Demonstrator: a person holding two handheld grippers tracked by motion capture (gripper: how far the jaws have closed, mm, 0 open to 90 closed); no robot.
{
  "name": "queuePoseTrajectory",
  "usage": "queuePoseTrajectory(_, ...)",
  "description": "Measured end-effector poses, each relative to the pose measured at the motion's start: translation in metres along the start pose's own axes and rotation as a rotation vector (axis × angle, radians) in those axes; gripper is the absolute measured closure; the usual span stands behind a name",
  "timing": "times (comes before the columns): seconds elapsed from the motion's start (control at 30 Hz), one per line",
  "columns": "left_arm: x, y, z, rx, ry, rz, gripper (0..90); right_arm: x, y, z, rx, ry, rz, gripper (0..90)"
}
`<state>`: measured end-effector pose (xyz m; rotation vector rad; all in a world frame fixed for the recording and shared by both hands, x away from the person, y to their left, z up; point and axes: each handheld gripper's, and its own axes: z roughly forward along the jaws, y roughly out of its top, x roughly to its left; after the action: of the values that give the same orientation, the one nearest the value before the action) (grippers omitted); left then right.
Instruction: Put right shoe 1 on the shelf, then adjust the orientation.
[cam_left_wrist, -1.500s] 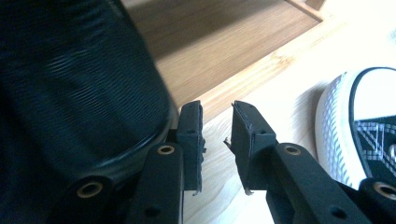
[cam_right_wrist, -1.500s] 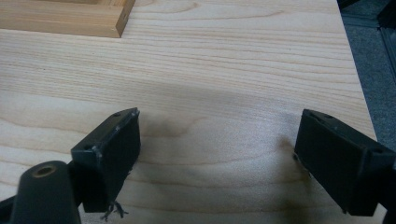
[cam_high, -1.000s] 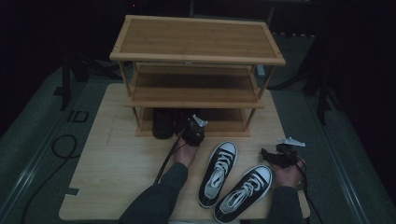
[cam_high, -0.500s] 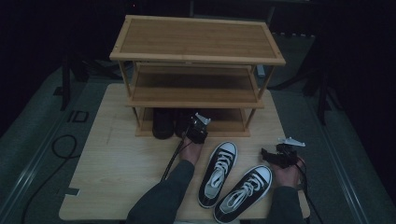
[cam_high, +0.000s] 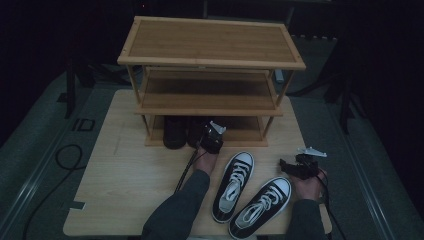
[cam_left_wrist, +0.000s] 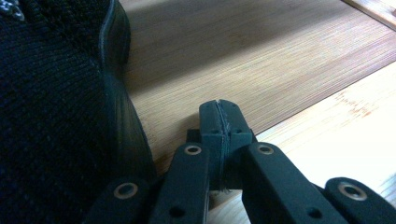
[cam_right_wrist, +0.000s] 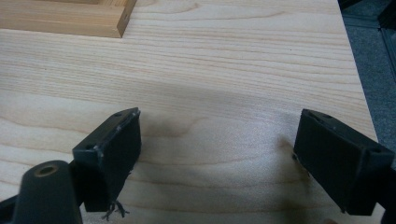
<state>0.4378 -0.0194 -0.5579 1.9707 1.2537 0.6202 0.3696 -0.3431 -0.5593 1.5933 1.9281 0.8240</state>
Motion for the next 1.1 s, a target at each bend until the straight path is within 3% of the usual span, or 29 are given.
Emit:
queuePoseTrajectory(0.23, 0.0, 0.0, 0.0, 0.0, 0.001, 0.0, 89.7, 0.0, 0.0, -0.001, 0.005, 0.004, -0.003, 17.3)
queuePoseTrajectory(0.37, -0.001, 0.0, 0.0, 0.0, 0.004, -0.002, 89.7, 0.0, 0.001, -0.005, 0.022, 0.008, 0.005, 28.1)
queuePoseTrajectory(0.43, -0.001, 0.0, 0.0, 0.0, 0.01, 0.006, 89.7, -0.001, 0.003, -0.013, 0.012, 0.069, 0.043, 37.4)
queuePoseTrajectory(0.47, -0.002, 0.0, 0.0, 0.001, 0.012, 0.008, 89.7, 0.0, 0.004, -0.017, 0.003, 0.078, 0.041, 40.5)
queuePoseTrajectory(0.6, -0.002, 0.0, 0.0, -0.003, 0.015, 0.009, 89.7, 0.006, 0.008, -0.03, -0.027, 0.107, 0.01, 50.8)
queuePoseTrajectory(0.63, -0.003, 0.0, 0.0, -0.004, 0.017, 0.01, 89.7, 0.011, 0.011, -0.037, -0.034, 0.123, -0.016, 56.3)
queuePoseTrajectory(0.67, -0.003, 0.0, 0.0, -0.004, 0.019, 0.011, 89.7, 0.02, 0.013, -0.046, -0.034, 0.125, -0.058, 68.1)
queuePoseTrajectory(0.8, -0.003, 0.0, 0.0, -0.003, 0.023, 0.013, 89.7, 0.026, 0.014, -0.052, -0.034, 0.141, -0.074, 78.9)
queuePoseTrajectory(0.83, -0.003, 0.0, 0.0, -0.003, 0.023, 0.012, 89.6, 0.034, 0.016, -0.063, -0.052, 0.186, -0.084, 86.8)
queuePoseTrajectory(1.1, -0.003, 0.0, 0.0, -0.003, 0.022, 0.012, 89.6, 0.058, 0.019, -0.09, -0.094, 0.23, -0.157, 86.8)
